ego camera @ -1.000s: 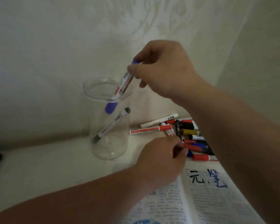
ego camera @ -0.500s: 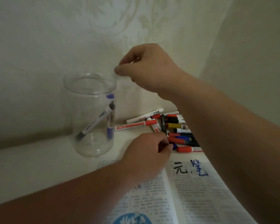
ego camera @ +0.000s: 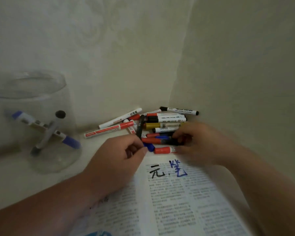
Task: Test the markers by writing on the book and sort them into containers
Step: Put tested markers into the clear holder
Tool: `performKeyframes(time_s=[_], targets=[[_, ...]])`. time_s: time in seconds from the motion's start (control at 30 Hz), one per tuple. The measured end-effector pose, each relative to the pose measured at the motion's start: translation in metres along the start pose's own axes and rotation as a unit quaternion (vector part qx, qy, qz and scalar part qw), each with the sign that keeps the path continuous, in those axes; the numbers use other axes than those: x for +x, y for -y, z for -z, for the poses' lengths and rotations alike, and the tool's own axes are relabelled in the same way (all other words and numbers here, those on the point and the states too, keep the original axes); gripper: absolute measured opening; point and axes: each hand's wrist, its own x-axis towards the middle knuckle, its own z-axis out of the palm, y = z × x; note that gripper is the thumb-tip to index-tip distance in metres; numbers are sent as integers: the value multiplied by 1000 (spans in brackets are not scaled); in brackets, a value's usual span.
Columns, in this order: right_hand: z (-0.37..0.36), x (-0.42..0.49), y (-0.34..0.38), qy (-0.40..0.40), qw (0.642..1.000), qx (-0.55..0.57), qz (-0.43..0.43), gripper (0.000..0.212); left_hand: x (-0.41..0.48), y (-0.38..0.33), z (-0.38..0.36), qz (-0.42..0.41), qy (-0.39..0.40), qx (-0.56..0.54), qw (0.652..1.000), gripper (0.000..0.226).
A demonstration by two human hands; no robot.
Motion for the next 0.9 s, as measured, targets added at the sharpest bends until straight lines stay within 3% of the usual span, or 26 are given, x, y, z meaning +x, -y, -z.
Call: performKeyframes(time_s=[0.17,0.4,0.6,0.73,0.9], targets=[[-5,3,6,47,997,-55,34,35,-1,-6,0,-16,-1,19,1000,13],[-6,6,9,45,997,-49,33,21,-1,-7,1,-42,3,57,997,10],[-10,5,6,-13,992,-50,112,18,-1,-8,2,-83,-2,91,992,2],[-3,0,12,-78,973,-63,210,19,-2,-9,3,-119,-5,124,985,24],[0,-15,21,-93,958,46,266,10,-3,-8,5,-133,27,144,980,25]])
